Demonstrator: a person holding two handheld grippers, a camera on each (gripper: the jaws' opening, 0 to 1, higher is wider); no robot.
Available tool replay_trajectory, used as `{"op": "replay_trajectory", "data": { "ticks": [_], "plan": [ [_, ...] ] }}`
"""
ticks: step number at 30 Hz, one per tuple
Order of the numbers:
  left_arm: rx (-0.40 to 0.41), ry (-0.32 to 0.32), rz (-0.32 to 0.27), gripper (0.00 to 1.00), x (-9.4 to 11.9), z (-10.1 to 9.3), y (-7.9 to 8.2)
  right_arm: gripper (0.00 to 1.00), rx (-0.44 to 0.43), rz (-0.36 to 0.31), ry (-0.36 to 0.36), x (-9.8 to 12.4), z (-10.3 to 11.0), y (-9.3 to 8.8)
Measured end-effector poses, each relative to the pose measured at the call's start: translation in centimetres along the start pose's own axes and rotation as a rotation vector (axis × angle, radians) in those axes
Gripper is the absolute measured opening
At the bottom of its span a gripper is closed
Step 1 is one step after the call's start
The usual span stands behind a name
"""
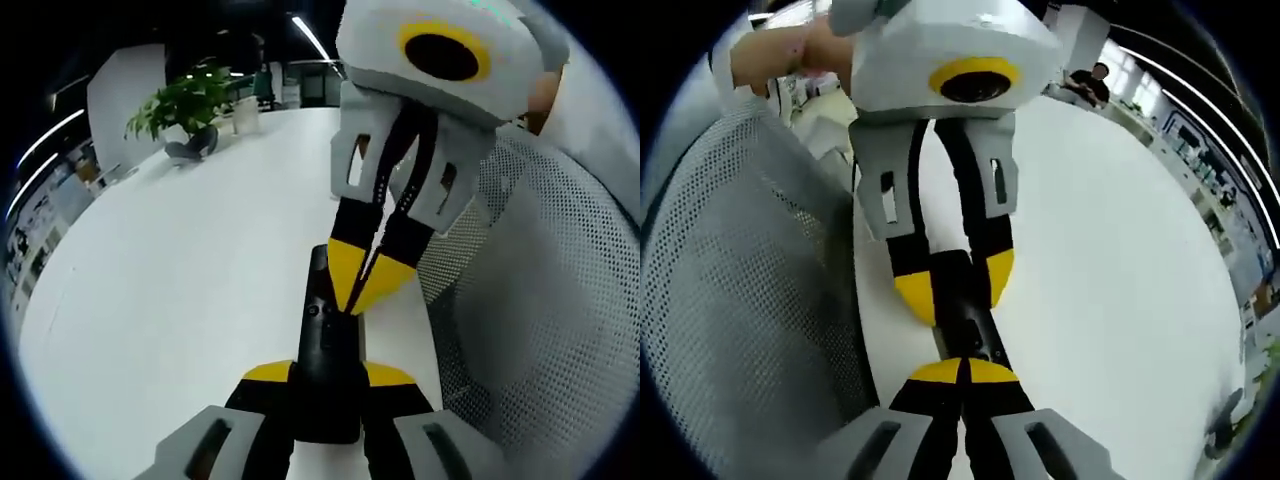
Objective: Press the specified remote control buttons in sequence, fully releasing each button before pressing the next.
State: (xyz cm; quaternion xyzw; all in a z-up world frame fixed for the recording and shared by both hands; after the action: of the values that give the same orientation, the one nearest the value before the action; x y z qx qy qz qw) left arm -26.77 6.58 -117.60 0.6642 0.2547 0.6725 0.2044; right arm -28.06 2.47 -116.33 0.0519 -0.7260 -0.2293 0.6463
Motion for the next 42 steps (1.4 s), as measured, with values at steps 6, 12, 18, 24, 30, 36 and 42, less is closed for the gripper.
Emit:
{"op": "replay_trajectory", "data": {
  "ticks": [6, 12, 18, 24, 30, 36, 42],
  "plan": [
    [0.000, 0.000, 0.000, 0.23, 0.0, 0.0, 0.0, 0.00, 0.020, 0.010, 0.026, -0.1, -0.9, 0.0],
    [-0.002, -0.001, 0.002, 0.23, 0.0, 0.0, 0.0, 0.00, 0.051, -0.005, 0.021, -0.2, -0.7, -0.1],
    [-0.007, -0.004, 0.009, 0.23, 0.0, 0.0, 0.0, 0.00, 0.156, 0.026, 0.024, -0.3, -0.8, 0.1],
    [-0.012, -0.007, 0.013, 0.23, 0.0, 0.0, 0.0, 0.00, 0.180, 0.064, 0.004, -0.4, -0.7, 0.2],
    [-0.015, -0.007, 0.025, 0.23, -0.1, 0.0, 0.1, 0.00, 0.169, 0.072, -0.030, -0.4, -0.8, 0.1],
    [-0.012, -0.007, 0.019, 0.23, -0.1, 0.0, 0.0, 0.00, 0.050, 0.026, 0.054, -0.2, -1.1, 0.1],
    [-0.011, -0.005, 0.021, 0.23, -0.1, 0.0, 0.0, 0.00, 0.057, 0.030, 0.055, -0.9, -1.9, 0.6]
  ]
}}
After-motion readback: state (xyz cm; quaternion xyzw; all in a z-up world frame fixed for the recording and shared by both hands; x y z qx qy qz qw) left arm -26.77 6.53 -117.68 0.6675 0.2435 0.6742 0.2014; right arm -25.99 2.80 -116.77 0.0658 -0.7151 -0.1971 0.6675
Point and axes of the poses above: the point that each gripper's makers call its tool centre point, and the gripper's own axes: x roughly backward along the fingers, z roughly to its left, y roughly out of its top, the point moved 2 cm from there along x, roughly backward along the fingers, and after that the axes turned 5 degrees about z, right-handed, at the moved point
